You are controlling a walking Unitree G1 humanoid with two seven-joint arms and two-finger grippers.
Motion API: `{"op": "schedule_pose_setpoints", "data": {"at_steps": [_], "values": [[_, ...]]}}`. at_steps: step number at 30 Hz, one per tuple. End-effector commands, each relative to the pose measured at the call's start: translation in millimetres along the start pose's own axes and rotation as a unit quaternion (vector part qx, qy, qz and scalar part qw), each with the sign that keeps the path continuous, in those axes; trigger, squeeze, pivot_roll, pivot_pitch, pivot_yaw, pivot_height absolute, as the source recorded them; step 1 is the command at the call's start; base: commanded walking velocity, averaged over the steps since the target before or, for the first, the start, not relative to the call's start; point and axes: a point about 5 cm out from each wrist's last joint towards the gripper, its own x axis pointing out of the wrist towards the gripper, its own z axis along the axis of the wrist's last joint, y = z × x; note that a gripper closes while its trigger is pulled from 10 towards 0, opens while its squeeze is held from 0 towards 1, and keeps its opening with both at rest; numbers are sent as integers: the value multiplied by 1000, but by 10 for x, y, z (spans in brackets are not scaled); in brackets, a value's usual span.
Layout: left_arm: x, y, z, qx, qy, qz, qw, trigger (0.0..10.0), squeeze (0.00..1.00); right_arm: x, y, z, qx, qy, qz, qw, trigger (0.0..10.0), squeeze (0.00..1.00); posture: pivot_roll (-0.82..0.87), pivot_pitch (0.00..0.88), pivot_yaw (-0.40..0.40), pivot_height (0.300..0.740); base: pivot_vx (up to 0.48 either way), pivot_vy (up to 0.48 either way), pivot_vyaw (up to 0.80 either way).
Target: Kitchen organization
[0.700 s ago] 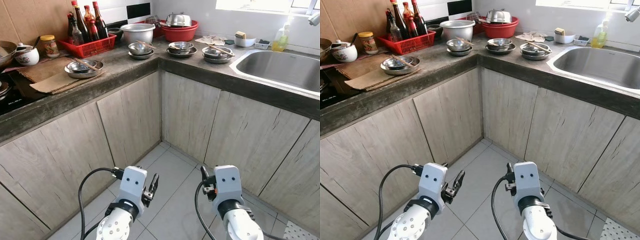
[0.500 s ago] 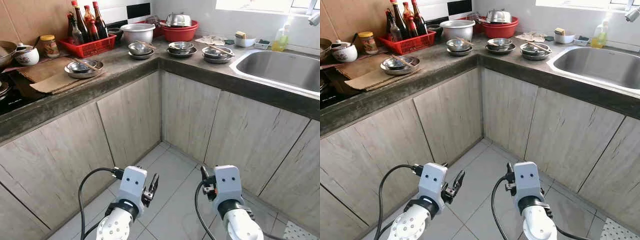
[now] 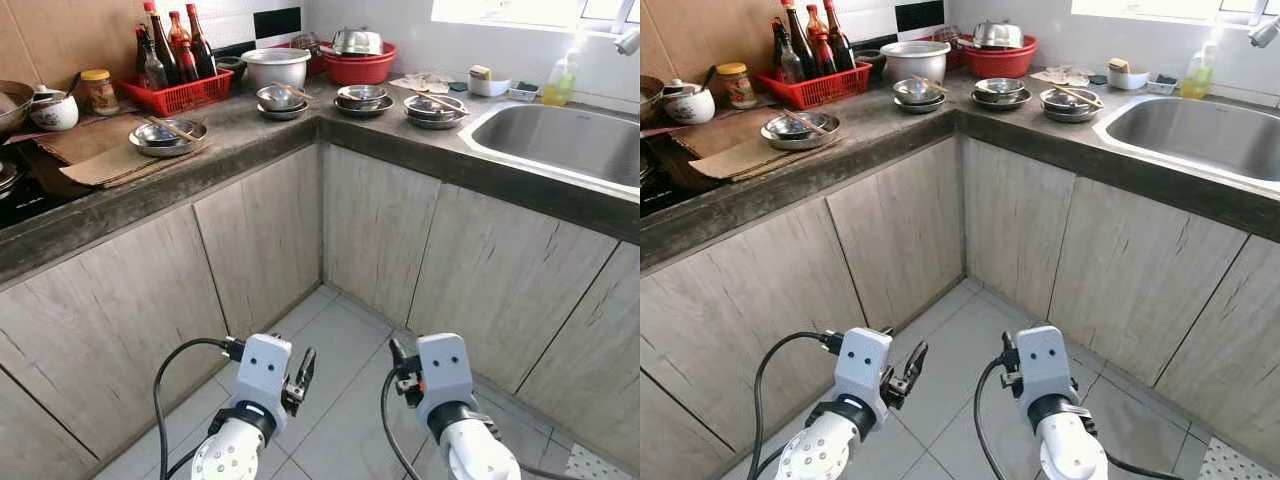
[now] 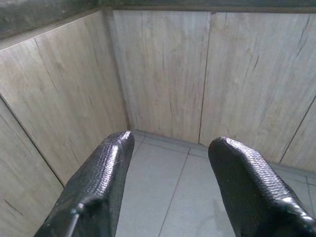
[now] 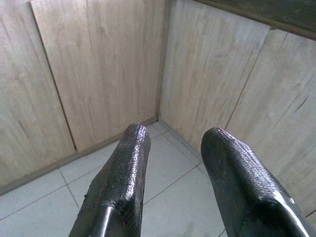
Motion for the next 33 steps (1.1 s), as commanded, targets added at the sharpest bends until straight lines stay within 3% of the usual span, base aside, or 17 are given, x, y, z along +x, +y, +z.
{"op": "schedule_pose_setpoints", "data": {"at_steps": [1, 6, 14, 19, 33], "values": [[-20, 16, 49, 1, -9, 5, 1000, 10000, 0, -10, -10, 33, 2, -3, -1, 1000, 10000, 0, 117, 7, -8, 740, 0, 0, 0], [-20, 16, 51, 0, -9, 6, 1000, 10000, 0, -12, -17, 47, 3, -7, -3, 1000, 10000, 0, 117, 7, -8, 740, 0, 0, 0], [-35, 21, 100, -5, -28, 6, 1000, 10000, 0, -58, -65, 192, 11, -62, -21, 998, 10000, 0, 119, 8, -1, 740, 0, 0, 0], [-37, 13, 131, 1, -39, 0, 999, 10000, 0, -73, -126, 166, 29, -57, -39, 997, 10000, 0, 118, 7, -2, 740, 0, 0, 0], [-32, 41, 132, 9, -40, 10, 999, 10000, 0, -60, -19, 192, 21, -68, 3, 997, 10000, 0, 127, 0, 0, 740, 71, 0, 0]]}}
